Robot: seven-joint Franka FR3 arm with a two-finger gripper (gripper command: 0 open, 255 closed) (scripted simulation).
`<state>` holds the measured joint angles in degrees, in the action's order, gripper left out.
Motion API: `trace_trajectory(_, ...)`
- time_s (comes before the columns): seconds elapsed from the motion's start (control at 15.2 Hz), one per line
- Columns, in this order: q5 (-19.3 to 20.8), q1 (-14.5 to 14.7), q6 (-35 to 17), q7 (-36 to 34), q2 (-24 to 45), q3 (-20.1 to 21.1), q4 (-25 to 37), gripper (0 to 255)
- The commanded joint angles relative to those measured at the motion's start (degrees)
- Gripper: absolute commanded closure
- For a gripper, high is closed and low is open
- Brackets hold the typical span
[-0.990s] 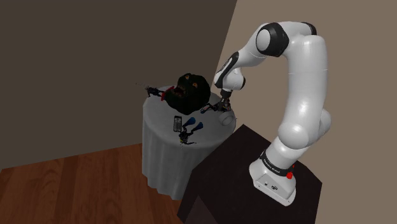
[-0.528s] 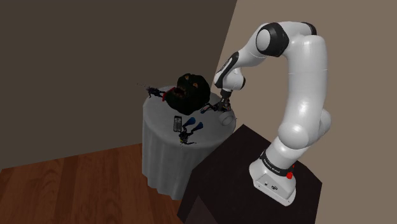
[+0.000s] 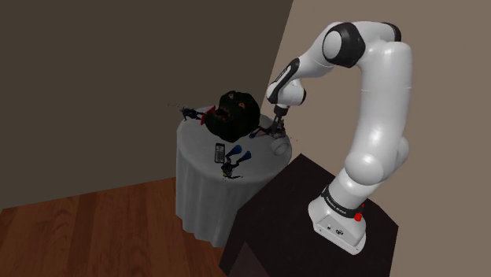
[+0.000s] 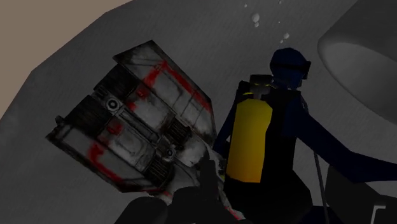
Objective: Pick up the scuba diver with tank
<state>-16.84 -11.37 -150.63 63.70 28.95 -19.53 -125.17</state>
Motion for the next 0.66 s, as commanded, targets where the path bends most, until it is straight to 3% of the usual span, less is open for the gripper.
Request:
trace_trajectory(0.0, 0.82, 0.54, 1.0, -0.45, -1.63, -0.78, -0.6, 255)
trace_trajectory(0.59, 3.91, 2.35, 5.1, -2.52, -6.6, -3.17, -1.26, 255)
